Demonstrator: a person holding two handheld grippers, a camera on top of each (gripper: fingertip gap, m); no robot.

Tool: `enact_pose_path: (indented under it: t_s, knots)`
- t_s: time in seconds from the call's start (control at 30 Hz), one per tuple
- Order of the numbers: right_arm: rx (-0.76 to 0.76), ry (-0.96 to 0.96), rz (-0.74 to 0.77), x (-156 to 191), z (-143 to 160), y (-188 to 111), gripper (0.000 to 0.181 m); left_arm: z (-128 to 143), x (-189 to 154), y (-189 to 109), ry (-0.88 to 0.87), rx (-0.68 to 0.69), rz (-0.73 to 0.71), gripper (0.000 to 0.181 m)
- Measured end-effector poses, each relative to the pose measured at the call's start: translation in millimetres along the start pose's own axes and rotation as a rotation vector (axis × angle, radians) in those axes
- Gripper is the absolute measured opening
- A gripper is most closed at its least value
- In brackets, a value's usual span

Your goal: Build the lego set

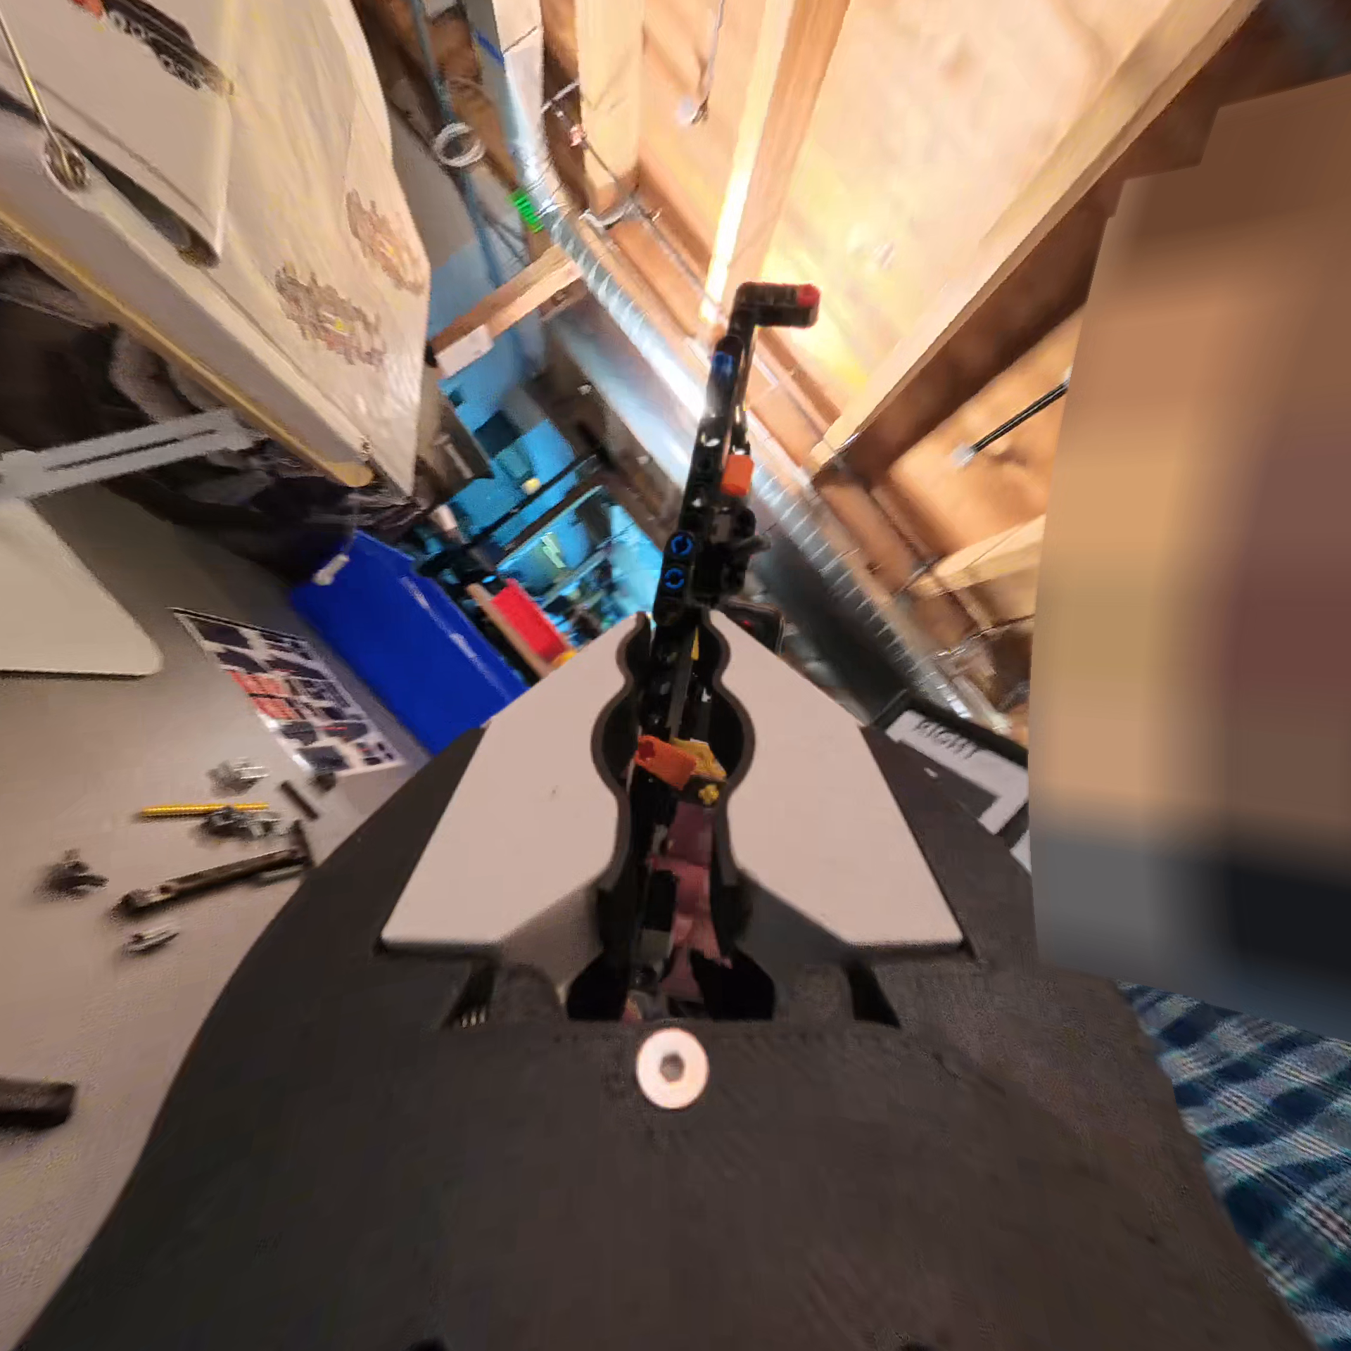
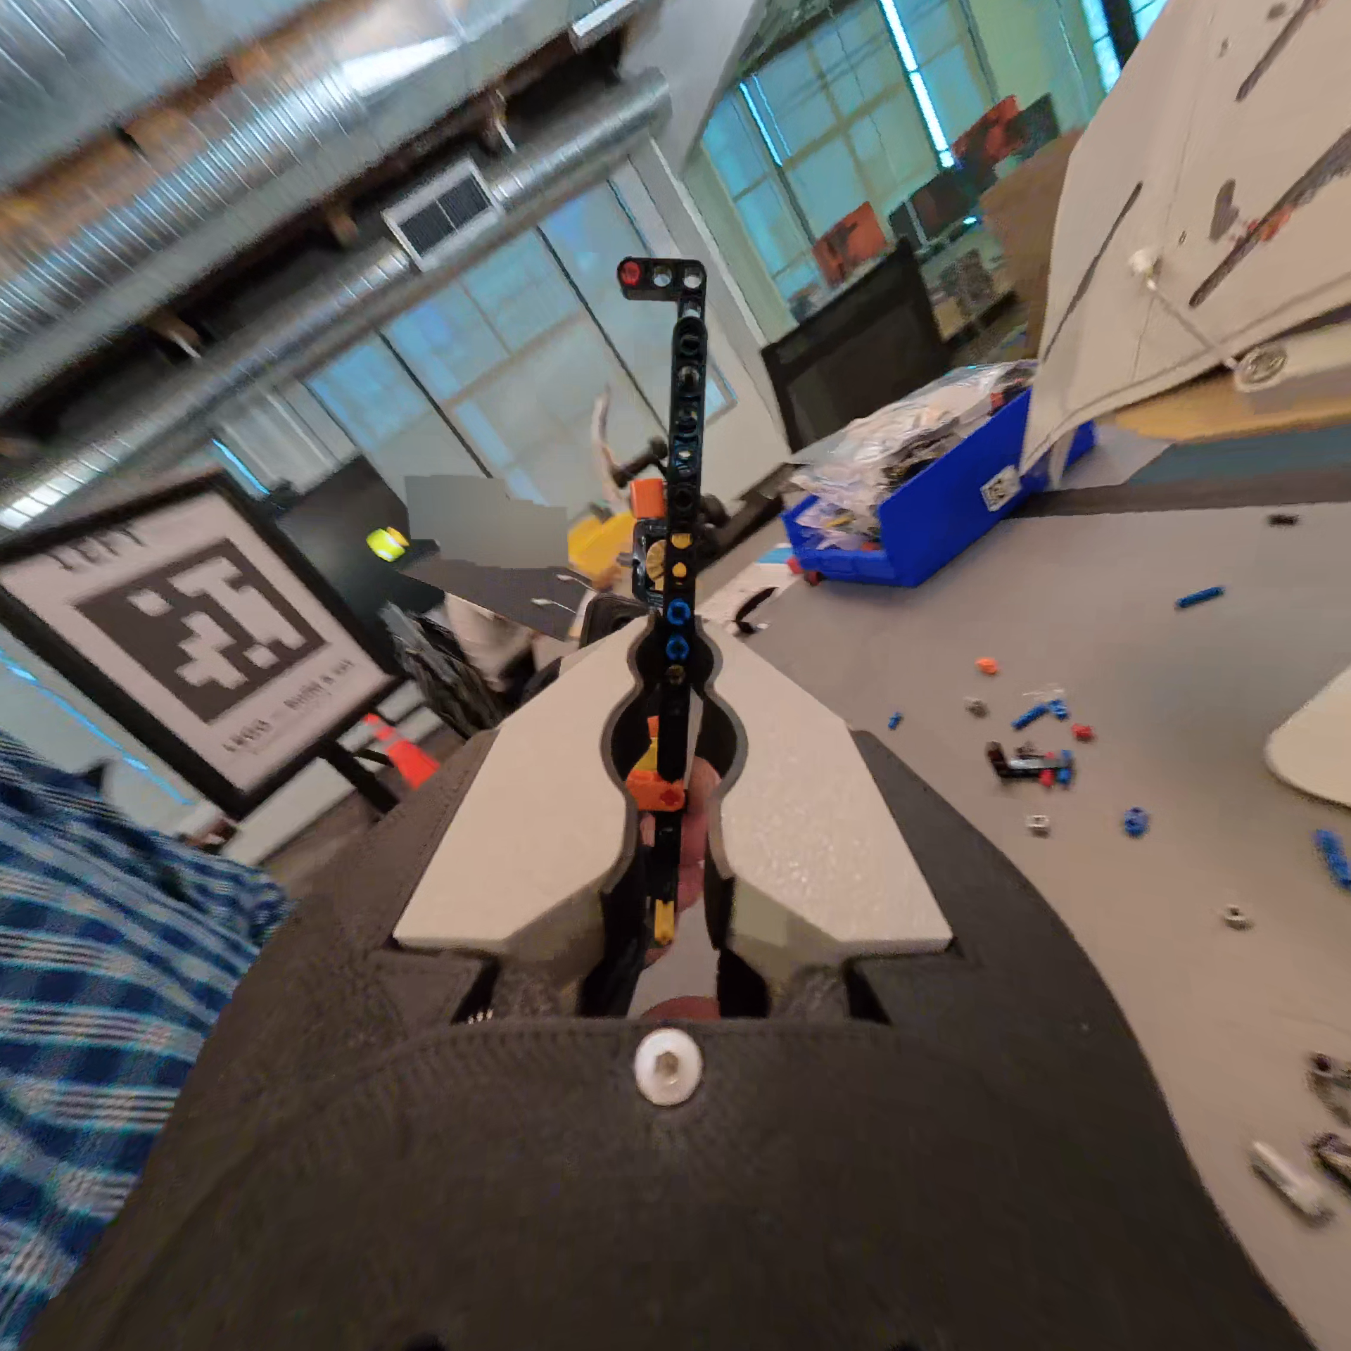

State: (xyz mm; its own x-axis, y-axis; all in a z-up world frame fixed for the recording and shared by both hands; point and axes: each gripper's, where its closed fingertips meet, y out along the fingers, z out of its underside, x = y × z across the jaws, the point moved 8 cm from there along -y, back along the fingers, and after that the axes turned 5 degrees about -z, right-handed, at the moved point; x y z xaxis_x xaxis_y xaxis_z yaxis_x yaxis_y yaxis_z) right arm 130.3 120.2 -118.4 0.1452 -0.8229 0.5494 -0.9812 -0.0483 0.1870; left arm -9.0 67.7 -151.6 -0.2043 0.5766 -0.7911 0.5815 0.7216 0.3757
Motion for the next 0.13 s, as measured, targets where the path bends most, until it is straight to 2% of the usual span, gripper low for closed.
enact_pose_path:
  t_s: [0.13]
  knots:
    - [0.070, -0.138, 0.095, 13, -6, 11, 0.005, -2, 6, 0, -0.102, -0.031, 0.118, 0.011]
